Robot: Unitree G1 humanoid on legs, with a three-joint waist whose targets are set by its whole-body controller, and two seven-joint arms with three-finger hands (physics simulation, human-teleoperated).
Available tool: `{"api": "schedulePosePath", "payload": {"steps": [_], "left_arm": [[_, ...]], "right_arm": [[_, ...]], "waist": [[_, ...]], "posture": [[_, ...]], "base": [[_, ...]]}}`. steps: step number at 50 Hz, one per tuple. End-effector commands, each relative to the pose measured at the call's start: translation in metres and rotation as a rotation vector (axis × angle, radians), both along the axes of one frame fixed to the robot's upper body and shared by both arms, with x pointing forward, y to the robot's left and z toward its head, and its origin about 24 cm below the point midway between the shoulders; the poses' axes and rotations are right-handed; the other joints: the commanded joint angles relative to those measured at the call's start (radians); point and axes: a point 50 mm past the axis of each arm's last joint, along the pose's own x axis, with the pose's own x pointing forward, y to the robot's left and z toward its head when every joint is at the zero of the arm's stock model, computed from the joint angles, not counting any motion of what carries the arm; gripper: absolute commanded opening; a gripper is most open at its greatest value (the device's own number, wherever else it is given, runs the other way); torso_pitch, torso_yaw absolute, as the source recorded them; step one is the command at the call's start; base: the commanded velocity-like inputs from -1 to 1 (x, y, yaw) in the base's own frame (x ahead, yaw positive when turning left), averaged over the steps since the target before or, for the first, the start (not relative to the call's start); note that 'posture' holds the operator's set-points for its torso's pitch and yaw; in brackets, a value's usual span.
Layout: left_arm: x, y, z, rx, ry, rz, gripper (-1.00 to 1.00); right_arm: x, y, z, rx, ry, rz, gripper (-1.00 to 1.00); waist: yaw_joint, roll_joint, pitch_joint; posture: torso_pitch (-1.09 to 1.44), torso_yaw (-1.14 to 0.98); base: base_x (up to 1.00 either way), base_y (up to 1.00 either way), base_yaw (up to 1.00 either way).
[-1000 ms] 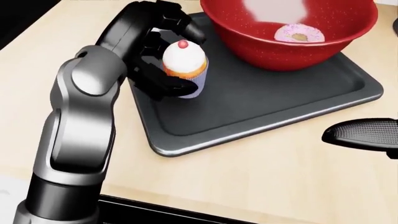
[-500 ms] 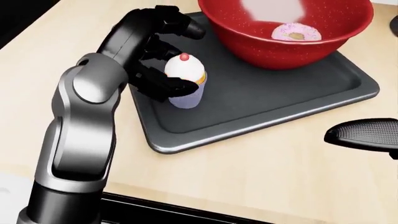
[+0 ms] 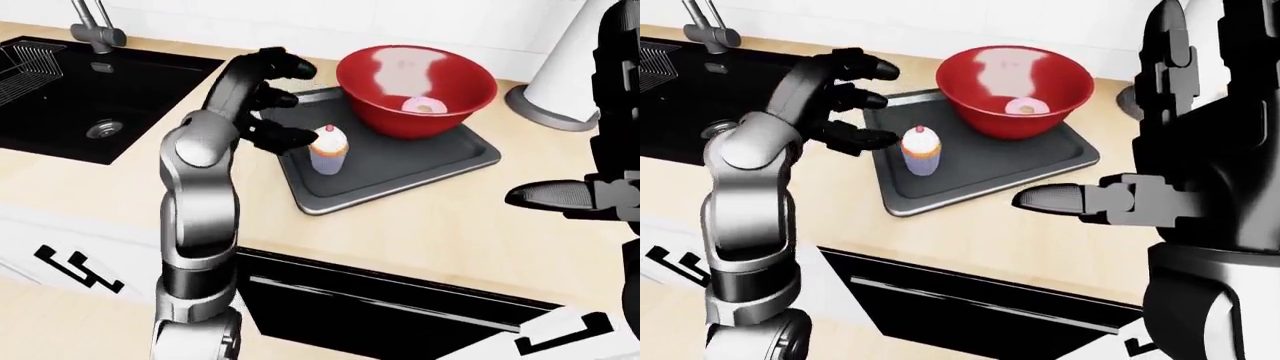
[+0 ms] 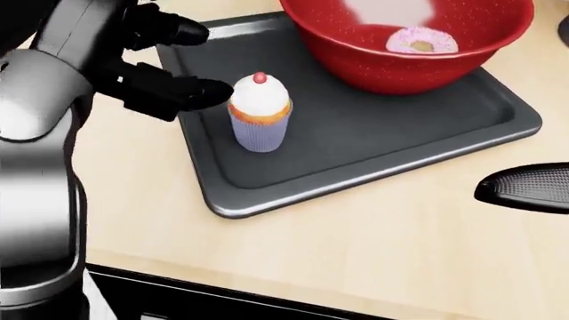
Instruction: Pick up the bowl with donut and place it on the tray. Pick up the cupcake and place it on the tray.
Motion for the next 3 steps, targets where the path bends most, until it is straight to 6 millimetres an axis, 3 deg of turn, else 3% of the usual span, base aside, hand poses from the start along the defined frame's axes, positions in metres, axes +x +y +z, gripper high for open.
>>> {"api": "schedulePosePath", "payload": {"steps": [1, 3], "left_arm": [[-0.0129, 0.0077, 0.0229, -0.048, -0.092, 0.012, 0.23], [-0.0192, 0.0136, 0.0274, -0.072, -0.107, 0.022, 0.29]], "right_arm": [[-0.0044, -0.0011, 0.0056, 0.004, -0.052, -0.006, 1.00], [-0.0044, -0.0012, 0.0041, 0.001, -0.048, -0.004, 1.00]], "waist": [[0.000, -0.001, -0.024], [-0.001, 0.000, -0.022]], "posture": [[0.00, 0.00], [0.00, 0.00]], "base": [[0.00, 0.00, 0.00], [0.00, 0.00, 0.00]]}}
